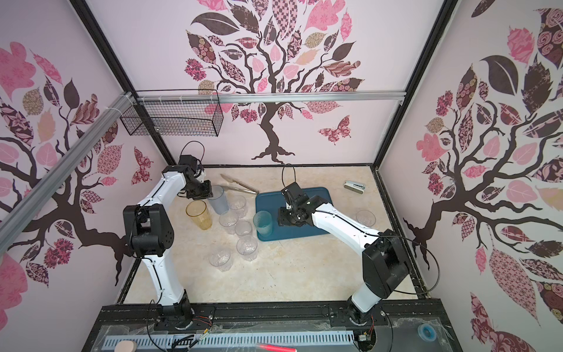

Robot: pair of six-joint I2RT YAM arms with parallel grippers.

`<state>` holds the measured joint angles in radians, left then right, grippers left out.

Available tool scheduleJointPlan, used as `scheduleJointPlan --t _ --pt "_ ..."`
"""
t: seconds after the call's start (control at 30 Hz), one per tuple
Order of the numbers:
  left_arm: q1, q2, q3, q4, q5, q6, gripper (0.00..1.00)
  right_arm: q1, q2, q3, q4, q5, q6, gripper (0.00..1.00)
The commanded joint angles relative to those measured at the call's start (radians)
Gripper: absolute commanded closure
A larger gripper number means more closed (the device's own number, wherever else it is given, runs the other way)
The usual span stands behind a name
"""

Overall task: Place the glasses into the tray
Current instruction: Pick up the glass from the top-left of the table.

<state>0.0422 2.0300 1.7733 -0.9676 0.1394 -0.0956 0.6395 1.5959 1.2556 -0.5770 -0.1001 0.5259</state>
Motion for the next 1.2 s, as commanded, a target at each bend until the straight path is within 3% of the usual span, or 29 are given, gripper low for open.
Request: scheduleJointPlan --t 0.0,0.3,0.77,0.97,1.17 --pt "-0.007 0.0 0.068 0.0 -0.014 0.008 0.75 0.0 -0.03 0.01 0.004 -0.007 0.019 0.45" --pt "-0.011 -0.055 0.078 -0.001 -0.038 -0.001 0.97 0.0 -0.008 0.027 0.0 -0.018 0.016 0.44" --pt "-0.032 -0.226 0.083 -0.023 -0.112 -0.052 1.0 0.0 -0.03 0.041 -0.025 0.035 0.003 0.44" --pt "-0.113 -0.294 0.106 -0.112 -0.125 -0.052 1.0 -0.009 -0.041 0.085 -0.049 0.1 -0.009 0.43" --pt "-0.292 -0.281 0.212 -0.139 -0.122 -0.065 1.0 -0.035 -0.082 0.07 -0.043 0.145 0.013 0.43"
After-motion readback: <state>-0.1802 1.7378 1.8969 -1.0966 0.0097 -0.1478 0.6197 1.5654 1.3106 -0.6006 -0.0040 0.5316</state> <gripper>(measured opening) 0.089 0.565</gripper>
